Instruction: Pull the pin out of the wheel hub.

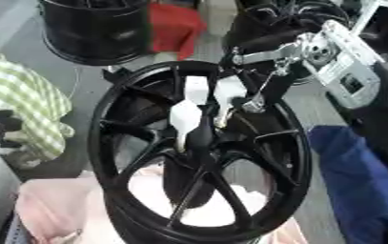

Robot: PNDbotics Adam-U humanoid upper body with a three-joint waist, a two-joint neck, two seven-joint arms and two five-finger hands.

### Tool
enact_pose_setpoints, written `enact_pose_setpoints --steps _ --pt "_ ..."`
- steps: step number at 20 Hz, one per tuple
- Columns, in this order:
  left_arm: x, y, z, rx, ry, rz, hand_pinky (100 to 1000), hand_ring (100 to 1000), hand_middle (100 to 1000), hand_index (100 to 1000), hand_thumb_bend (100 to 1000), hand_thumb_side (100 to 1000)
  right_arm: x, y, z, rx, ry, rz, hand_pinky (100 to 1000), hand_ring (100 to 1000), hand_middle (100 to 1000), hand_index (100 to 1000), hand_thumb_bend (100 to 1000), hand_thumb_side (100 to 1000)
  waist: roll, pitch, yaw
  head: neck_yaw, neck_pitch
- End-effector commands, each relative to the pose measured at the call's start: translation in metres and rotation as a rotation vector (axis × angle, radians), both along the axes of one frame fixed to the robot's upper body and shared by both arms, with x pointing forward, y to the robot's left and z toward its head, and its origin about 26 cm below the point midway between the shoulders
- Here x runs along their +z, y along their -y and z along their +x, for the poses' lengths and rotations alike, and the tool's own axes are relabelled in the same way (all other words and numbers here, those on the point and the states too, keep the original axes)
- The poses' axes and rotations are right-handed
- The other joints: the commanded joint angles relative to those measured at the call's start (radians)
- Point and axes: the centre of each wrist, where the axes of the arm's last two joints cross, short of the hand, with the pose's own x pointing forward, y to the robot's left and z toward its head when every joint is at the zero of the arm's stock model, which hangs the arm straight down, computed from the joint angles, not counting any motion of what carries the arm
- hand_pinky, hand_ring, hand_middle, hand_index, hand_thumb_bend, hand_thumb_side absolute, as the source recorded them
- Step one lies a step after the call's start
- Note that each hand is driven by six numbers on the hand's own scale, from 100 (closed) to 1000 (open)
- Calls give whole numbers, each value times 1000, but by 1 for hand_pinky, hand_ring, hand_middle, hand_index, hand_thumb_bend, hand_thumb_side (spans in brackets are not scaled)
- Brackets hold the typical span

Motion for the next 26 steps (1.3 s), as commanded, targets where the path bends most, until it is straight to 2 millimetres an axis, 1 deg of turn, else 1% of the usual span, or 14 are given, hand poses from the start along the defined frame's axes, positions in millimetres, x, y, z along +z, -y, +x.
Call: enact_pose_setpoints --steps 1,6,10,12,15,16,18,20,21,22,23,24,25,26 --pt "9 -2 -2 5 25 21 710 847 735 871 100 610 33 20 -11 -36 72 23 278 394 477 638 100 100 3 -22 -8 6 2" --pt "8 -4 -3 13 20 23 709 848 735 870 100 609 50 47 -26 -102 133 71 273 388 472 634 100 100 1 -30 -21 14 6" --pt "8 -5 -3 20 23 21 709 849 735 871 100 608 56 86 -50 -203 203 131 270 383 465 630 100 100 5 -31 -25 20 2" --pt "9 -5 -3 24 28 19 709 849 735 870 100 608 51 112 -65 -288 233 166 269 380 462 627 100 100 8 -28 -26 27 -4" --pt "9 -7 -3 36 34 18 709 849 735 870 100 607 35 154 -84 -455 265 213 269 378 457 623 100 100 12 -22 -32 41 -9" --pt "10 -7 -3 38 36 17 709 849 735 870 100 607 29 164 -89 -496 276 221 269 378 457 623 100 100 13 -21 -33 42 -11" --pt "10 -7 -2 38 37 17 709 849 735 870 100 607 25 170 -94 -527 292 227 269 378 457 623 100 100 13 -21 -31 41 -11" --pt "10 -7 -2 38 37 17 709 849 735 870 100 607 23 171 -96 -535 298 228 269 378 457 623 100 100 13 -20 -31 41 -12" --pt "10 -7 -3 44 40 13 709 850 736 870 100 607 21 173 -96 -546 298 233 381 465 482 667 100 100 17 -16 -35 57 -16" --pt "11 -9 -3 64 47 8 709 850 736 870 100 607 15 179 -95 -583 294 250 449 521 522 718 109 100 22 -9 -51 79 -23" --pt "11 -12 -4 83 51 4 709 851 736 870 100 607 5 188 -95 -635 287 273 640 702 704 868 222 183 26 -5 -73 99 -26" --pt "11 -14 -4 101 53 -1 709 851 736 870 100 607 -7 198 -95 -695 279 297 682 743 754 889 262 235 31 -1 -94 115 -28" --pt "11 -14 -5 110 54 -4 709 851 736 870 100 608 -21 209 -96 -763 269 322 749 803 824 914 320 335 35 1 -103 123 -29" --pt "11 -14 -5 115 54 -8 709 851 736 870 100 607 -35 220 -97 -835 257 345 746 799 823 912 331 352 40 1 -107 129 -29"
